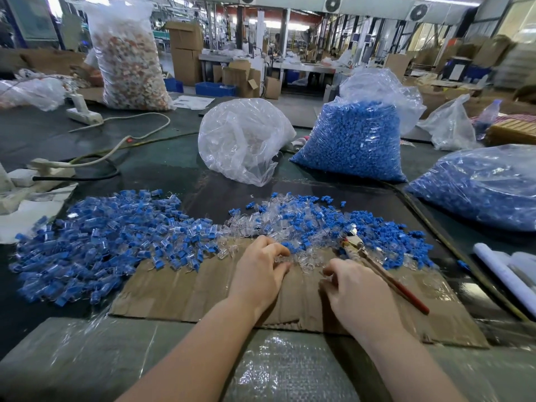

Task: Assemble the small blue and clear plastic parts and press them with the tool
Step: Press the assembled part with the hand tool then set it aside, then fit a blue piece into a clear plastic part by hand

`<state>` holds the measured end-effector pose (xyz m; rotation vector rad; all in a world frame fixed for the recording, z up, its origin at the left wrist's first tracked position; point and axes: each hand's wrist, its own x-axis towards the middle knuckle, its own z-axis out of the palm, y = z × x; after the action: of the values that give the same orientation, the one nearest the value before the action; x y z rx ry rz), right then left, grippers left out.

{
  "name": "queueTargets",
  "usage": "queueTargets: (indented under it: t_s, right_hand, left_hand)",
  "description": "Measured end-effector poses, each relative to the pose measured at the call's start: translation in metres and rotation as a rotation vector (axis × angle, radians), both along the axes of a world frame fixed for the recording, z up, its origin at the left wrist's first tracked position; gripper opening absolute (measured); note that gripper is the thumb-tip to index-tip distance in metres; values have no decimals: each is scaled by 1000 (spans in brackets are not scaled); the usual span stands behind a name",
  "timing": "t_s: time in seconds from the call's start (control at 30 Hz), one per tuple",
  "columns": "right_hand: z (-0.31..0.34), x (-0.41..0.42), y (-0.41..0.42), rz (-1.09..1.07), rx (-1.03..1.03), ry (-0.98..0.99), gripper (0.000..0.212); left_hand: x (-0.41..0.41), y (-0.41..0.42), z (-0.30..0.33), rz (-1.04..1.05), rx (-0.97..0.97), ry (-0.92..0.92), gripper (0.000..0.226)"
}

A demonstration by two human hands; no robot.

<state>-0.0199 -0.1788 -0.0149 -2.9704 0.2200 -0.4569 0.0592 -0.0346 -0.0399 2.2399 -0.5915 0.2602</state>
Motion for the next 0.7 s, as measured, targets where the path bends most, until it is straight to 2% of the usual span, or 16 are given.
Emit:
queueTargets:
  t_s: [0.13,0.23,0.3,0.37,0.43,0.6,0.7]
  right_hand:
    - [3,14,11,-35,166,-25,10]
    - [10,25,17,6,460,-70,10]
    - [13,31,20,37,664,-29,10]
    - [14,36,22,46,755,1,11]
    - [12,41,22,38,722,-24,12]
    - [13,56,13,-117,292,-132,14]
    - [15,66,13,-169,153,-91,16]
  left_hand:
    - [-2,3,1,-35,-35,-18,21]
    - [-2,4,4,-100,-109,-13,22]
    - [-2,6,6,-118,-221,78,19]
    - [-1,7,7,-102,-338,188,14]
    - [-1,7,6,-69,-373,232,15]
    - [0,6,5,-9,-334,266,22]
    - [-1,5,3,-9,-266,257,20]
